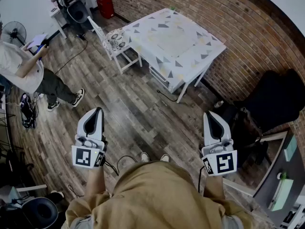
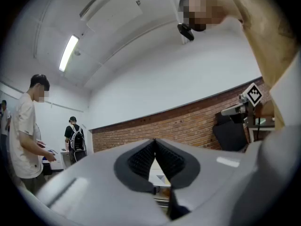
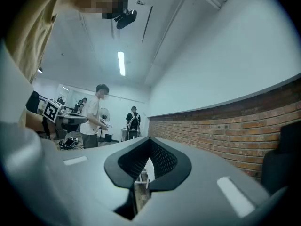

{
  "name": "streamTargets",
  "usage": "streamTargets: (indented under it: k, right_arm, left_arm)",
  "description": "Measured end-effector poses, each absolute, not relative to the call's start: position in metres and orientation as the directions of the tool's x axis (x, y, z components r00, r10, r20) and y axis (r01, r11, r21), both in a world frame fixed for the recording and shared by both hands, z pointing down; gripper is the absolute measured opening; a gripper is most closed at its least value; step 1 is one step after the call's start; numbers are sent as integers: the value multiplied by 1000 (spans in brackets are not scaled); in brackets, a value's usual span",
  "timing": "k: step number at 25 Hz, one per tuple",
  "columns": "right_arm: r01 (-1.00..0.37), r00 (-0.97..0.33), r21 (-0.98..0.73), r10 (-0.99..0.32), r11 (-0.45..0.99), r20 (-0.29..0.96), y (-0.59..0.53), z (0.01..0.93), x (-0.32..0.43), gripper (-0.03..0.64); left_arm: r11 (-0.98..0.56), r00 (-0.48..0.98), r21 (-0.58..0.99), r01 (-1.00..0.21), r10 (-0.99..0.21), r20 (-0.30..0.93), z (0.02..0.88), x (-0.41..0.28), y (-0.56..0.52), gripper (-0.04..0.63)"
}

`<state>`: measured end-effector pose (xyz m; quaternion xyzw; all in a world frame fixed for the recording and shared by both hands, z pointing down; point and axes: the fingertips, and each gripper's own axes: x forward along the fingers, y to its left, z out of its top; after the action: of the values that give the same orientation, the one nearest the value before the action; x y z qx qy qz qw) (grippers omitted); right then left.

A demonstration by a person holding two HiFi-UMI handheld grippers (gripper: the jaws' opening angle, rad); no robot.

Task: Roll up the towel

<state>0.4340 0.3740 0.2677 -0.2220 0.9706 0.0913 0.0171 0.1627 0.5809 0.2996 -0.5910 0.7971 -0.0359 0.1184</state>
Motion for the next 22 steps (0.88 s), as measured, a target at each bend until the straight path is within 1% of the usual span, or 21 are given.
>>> streamTargets:
  k: [10,16,19,20,21,22]
  right_arm:
    - [-431,-902,185,-429,883,-54,371,267,427,3]
    - [-386,-922,158,-386,909,-34,373,273,420,6]
    - [-385,-922,165,-386,908,-27,370,276,419,16]
    - [-389,-920,170,-391,905,-26,368,275,419,55]
    - [-396,-917,174,-398,902,-24,365,274,420,119]
    - [-404,-914,176,-406,898,-25,362,273,420,172]
  left_arm:
    - [282,-256,-177,-943,-954,-153,303,157,568,61]
    - [251,-224,-158,-955,-960,-169,305,155,565,63]
    - [250,-217,-170,-953,-958,-188,303,153,565,86]
    - [254,-221,-172,-952,-956,-193,302,152,566,124]
    - [260,-225,-176,-949,-954,-198,301,151,566,182]
    - [268,-231,-181,-946,-952,-203,300,149,566,205]
